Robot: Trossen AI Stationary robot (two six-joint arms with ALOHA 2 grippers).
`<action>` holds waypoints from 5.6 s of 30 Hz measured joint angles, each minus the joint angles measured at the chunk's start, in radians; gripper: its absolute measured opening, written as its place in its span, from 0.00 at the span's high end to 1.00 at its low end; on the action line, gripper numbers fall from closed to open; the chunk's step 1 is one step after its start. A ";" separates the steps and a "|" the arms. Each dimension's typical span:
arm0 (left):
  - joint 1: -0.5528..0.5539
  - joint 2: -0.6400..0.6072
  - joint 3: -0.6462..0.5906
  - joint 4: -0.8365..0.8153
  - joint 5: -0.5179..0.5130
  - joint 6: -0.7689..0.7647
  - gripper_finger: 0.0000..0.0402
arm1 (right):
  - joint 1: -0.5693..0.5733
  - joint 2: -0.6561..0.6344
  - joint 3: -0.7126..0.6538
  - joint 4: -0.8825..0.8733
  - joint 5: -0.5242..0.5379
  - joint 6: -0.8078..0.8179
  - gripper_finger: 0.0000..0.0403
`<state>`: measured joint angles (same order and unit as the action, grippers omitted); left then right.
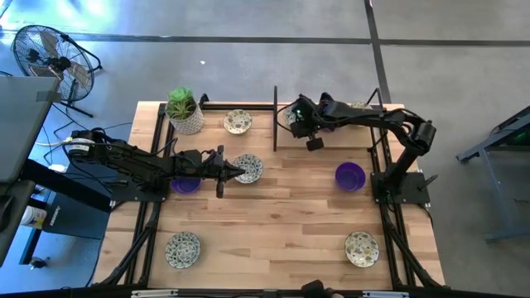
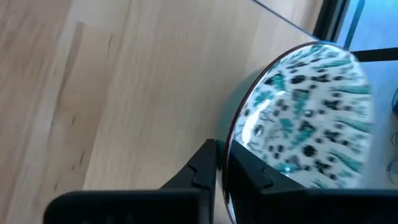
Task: Pick & Place Mini bowls
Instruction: Put the bottom right light blue bowl on top of the shelf, then stack the left blue bowl on top of the blue bowl on the shelf
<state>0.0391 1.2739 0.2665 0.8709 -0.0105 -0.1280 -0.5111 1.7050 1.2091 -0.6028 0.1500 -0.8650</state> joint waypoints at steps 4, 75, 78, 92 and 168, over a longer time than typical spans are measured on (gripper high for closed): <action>0.000 0.000 0.000 -0.002 0.000 0.000 1.00 | -0.012 0.000 0.000 0.007 -0.003 0.000 0.90; -0.093 -0.082 0.299 -0.775 -0.083 -0.035 1.00 | 0.450 -0.657 -0.816 1.132 0.020 0.730 1.00; -0.116 -0.082 0.338 -0.852 -0.139 -0.043 1.00 | 0.464 -0.657 -0.849 1.213 0.003 0.731 1.00; -0.118 -0.255 0.324 -1.048 -0.174 -0.158 1.00 | 0.468 -0.657 -1.101 1.621 -0.025 0.858 1.00; -0.341 0.278 0.733 -1.142 -0.220 -0.033 1.00 | 0.468 -0.658 -1.106 1.598 -0.007 0.819 1.00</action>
<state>-0.3020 1.5517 0.9990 -0.2707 -0.2303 -0.1614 -0.0433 1.0473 0.1032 0.9953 0.1429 -0.0460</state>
